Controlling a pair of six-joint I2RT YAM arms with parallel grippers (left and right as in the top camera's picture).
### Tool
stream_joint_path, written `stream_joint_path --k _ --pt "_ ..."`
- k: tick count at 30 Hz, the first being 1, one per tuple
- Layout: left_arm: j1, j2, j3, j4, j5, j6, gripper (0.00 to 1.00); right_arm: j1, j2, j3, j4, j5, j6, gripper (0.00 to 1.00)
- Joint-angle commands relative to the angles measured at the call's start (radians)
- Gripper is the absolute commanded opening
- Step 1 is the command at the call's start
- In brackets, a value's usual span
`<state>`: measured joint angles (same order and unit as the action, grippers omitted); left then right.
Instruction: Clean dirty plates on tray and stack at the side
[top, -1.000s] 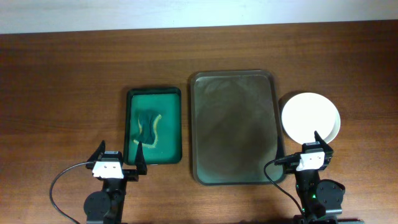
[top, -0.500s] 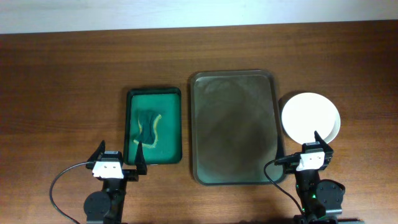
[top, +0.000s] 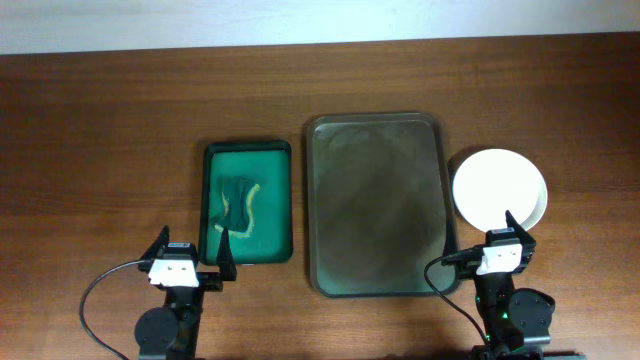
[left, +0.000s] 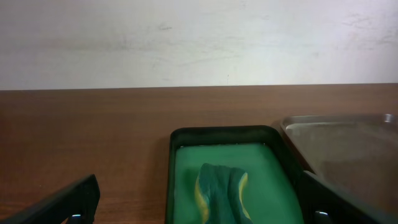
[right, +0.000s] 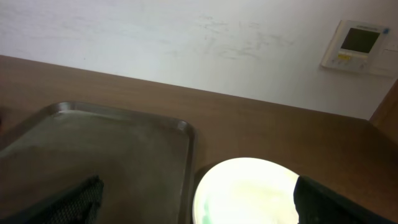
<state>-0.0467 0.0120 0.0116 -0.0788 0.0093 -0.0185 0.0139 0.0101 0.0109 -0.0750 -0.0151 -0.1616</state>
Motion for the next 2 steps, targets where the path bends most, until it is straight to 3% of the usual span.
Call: stream_joint_path --k 1,2 --pt "-0.004 -0.007 -0.002 -0.005 -0.009 0.016 0.99 0.006 -0.006 -0.005 -0.004 0.005 0.001 0.98" --pt "-0.004 -0.007 -0.002 -0.005 -0.009 0.016 0.99 0.006 -0.006 -0.005 -0.004 0.005 0.001 0.98"
